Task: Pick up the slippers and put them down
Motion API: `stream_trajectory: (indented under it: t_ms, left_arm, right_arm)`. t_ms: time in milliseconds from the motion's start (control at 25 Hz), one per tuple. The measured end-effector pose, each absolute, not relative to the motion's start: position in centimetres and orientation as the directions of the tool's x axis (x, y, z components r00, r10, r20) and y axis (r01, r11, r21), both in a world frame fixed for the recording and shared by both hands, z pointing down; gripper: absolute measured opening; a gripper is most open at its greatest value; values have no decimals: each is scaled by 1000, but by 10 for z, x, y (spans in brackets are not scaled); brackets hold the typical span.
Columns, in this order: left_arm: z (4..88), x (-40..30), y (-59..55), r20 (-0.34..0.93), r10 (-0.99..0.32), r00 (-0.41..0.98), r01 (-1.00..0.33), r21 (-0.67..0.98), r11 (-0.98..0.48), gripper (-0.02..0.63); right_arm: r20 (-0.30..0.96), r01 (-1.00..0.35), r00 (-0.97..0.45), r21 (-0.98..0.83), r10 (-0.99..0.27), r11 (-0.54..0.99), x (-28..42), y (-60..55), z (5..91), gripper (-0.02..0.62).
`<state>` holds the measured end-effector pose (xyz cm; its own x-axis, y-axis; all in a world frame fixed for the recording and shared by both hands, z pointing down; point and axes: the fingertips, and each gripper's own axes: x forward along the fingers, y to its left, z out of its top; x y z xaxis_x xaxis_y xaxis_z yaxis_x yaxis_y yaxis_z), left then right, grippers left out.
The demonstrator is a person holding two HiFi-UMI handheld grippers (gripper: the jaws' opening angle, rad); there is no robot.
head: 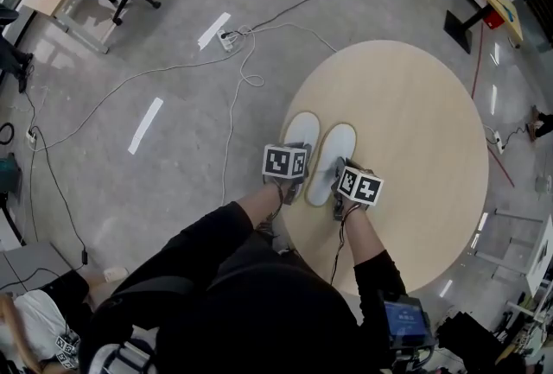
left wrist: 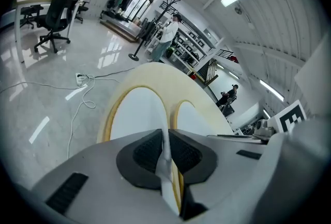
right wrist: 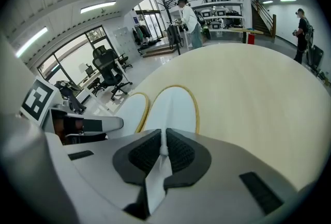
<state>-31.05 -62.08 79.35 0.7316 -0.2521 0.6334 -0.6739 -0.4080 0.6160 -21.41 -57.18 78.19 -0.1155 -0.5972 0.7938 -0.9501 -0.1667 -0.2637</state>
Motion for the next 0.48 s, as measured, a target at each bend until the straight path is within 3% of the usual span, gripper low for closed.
stream_trajectory:
  t_ms: [120,200,240,280,320,480]
  left_arm:
    - [790,-308,-623,628,-262,733,-673,614,-412,32]
    - [788,-313,-625,624,-285,728,-680,604,-416,48]
    - [787,-316,-626,622,-297,724,-685,598,-416,104]
    - [785,-319,-627,623,-307,720,-691,594,-412,165]
    - [783,-322,-628,624,-316,715,-696,592,-407,183]
    - [764,-332,-626,595,-346,725,-688,604,-403,196]
  right_arm:
    - [788,-962,-138,-251,-601,-108,-220,-576,781,45]
    - [786,-965,-133,-242,-604,-101,-221,-575,779,154]
    - [782,-962,-131,-248,-609,-112,-220,-574,778,172]
    - [777,-958,-128,-258,-616,-126,-218,-572,776,176]
    - [771,-953,-126,-269,-625,-140,-216,-570,774,178]
    - [726,-938,-107,-301,-680,-173,-213,-557,759,178]
